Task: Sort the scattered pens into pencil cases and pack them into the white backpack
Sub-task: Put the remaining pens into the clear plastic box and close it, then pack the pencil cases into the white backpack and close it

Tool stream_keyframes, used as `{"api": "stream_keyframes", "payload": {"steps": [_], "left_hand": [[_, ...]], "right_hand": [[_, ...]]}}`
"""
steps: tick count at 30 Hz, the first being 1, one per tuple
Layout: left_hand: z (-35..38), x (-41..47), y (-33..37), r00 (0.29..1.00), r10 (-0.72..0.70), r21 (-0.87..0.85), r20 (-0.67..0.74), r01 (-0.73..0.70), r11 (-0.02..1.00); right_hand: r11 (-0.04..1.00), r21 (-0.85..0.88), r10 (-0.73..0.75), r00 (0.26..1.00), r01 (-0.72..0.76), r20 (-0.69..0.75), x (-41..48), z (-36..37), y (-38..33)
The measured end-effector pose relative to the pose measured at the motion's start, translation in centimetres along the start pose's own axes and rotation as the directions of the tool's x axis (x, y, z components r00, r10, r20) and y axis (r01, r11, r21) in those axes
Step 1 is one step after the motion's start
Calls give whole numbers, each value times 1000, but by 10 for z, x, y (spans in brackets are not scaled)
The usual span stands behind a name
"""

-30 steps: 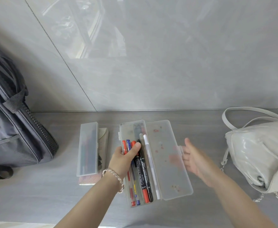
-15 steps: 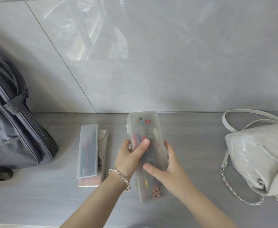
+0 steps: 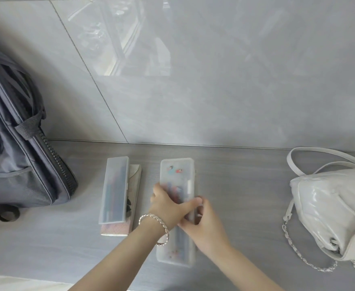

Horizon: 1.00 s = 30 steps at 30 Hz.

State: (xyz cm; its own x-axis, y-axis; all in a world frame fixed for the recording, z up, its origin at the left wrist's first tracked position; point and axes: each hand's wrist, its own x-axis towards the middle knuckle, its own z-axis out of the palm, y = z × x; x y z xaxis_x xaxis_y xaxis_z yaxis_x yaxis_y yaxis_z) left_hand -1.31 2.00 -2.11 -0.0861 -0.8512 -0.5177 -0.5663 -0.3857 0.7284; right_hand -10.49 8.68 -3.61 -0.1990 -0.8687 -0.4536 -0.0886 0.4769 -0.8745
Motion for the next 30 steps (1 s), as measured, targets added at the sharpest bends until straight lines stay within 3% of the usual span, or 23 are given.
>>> {"api": "stream_keyframes", "payload": {"steps": [3, 7, 11, 14, 17, 18, 20, 24, 27, 30], "left_hand": [[-6, 9, -1, 998, -14, 94, -57, 19, 995], [-12, 34, -18, 994, -49, 390, -93, 82, 917], [-11, 48, -28, 992, -44, 717, -116, 114, 688], [-12, 52, -36, 986, -61, 817, -158, 165, 552], [-11, 54, -37, 988, 12, 927, -155, 141, 348], [-7, 53, -32, 992, 48, 944, -117, 96, 315], [2, 51, -22, 992, 123, 929, 34, -77, 361], [26, 42, 12, 886, 226, 777, 404, -463, 427], [47, 30, 31, 810, 261, 731, 526, -587, 349], [68, 22, 44, 755, 307, 683, 579, -655, 323]], "right_hand": [[1000, -14, -15, 991, 17, 136, 9, 1, 4], [975, -219, 8, 983, 34, 185, 21, -9, 17], [951, -305, -3, 990, 46, 141, 25, -25, 34], [945, -325, -11, 996, 37, 84, 24, -44, 42], [930, -365, -9, 998, 33, 66, 21, -62, 46], [925, -380, -10, 998, 32, 59, 19, -70, 47], [901, -432, -32, 998, 50, 48, 18, -84, 45], [837, -541, -103, 995, 83, -6, 5, -126, 28], [691, -718, -201, 977, 88, -74, -10, -175, 14], [496, -868, -394, 894, 11, -214, -27, -233, 10]]}}
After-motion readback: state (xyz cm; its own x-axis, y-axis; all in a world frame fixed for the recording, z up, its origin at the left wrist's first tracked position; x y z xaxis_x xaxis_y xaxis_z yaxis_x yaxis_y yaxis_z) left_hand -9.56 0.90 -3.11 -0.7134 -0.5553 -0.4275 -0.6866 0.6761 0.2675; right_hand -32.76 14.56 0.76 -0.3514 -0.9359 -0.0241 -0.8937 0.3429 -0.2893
